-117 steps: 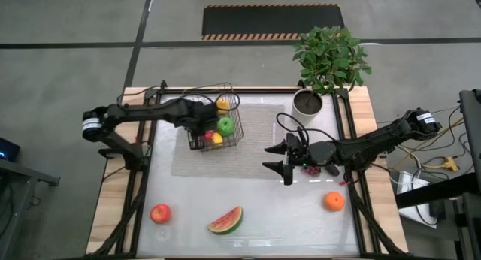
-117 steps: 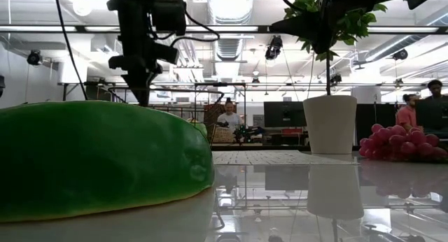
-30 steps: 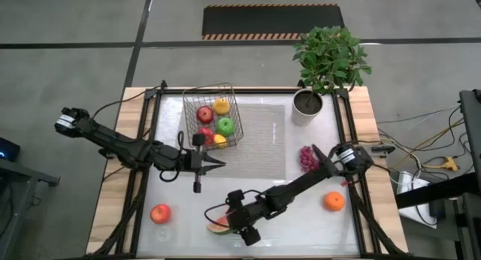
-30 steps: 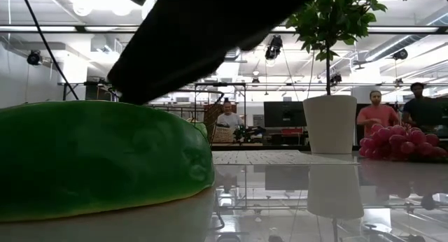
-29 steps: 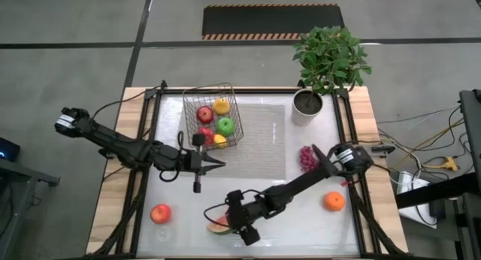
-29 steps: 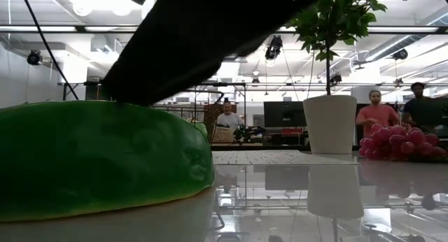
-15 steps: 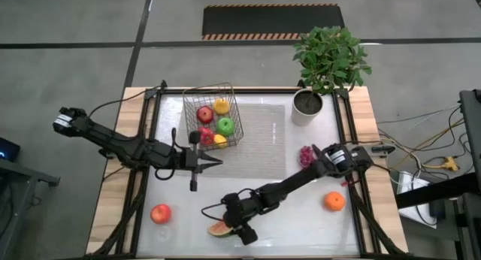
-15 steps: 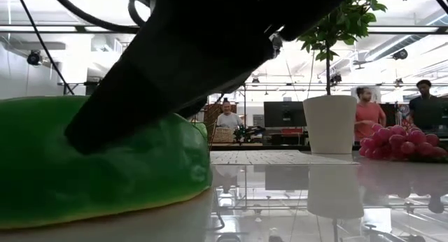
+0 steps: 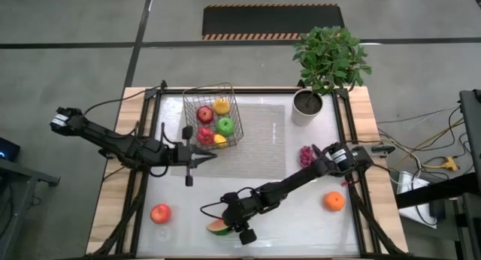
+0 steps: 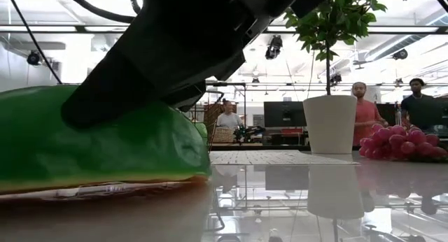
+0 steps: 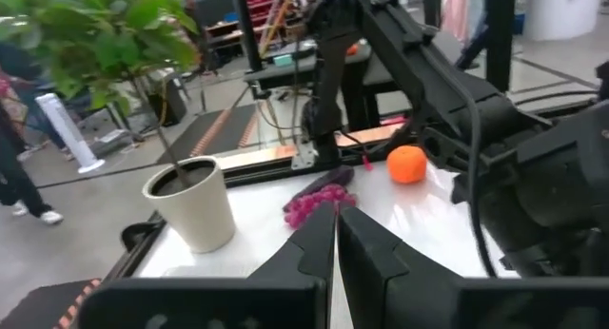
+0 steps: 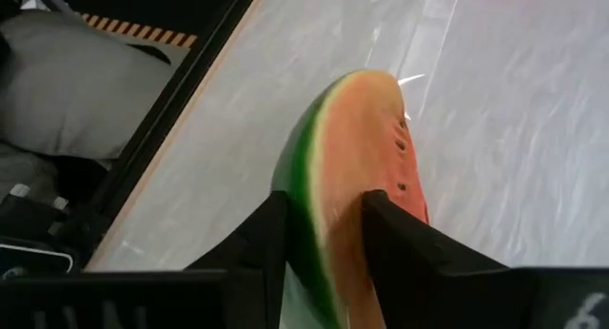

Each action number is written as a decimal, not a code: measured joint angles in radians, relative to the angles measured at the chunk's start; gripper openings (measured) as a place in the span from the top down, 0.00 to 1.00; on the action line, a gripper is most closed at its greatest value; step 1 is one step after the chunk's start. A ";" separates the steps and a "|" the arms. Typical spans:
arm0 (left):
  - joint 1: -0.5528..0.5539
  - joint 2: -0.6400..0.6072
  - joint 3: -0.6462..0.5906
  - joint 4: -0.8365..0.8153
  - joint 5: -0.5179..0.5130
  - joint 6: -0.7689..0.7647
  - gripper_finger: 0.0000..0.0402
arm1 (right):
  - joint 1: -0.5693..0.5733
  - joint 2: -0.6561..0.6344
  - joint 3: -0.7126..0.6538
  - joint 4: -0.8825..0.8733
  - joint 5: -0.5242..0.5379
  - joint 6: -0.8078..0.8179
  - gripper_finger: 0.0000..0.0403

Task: Build produce basket
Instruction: Put the red sliced watermelon into the brown wire basket

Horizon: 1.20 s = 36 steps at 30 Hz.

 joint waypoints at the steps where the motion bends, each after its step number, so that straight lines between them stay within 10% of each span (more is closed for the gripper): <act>1: 0.000 -0.015 -0.008 0.000 -0.009 0.000 1.00 | 0.000 -0.002 0.000 -0.004 0.001 0.000 0.74; 12: 0.000 -0.147 -0.090 0.008 -0.017 0.001 1.00 | -0.021 -0.165 -0.003 -0.134 0.079 0.022 0.74; 28: 0.000 -0.283 -0.127 0.040 -0.038 0.101 1.00 | -0.193 -0.466 -0.001 -0.371 0.635 0.327 0.74; 36: 0.000 -0.338 -0.143 0.031 -0.100 0.143 1.00 | -0.395 -0.433 -0.002 -0.249 0.497 0.538 0.74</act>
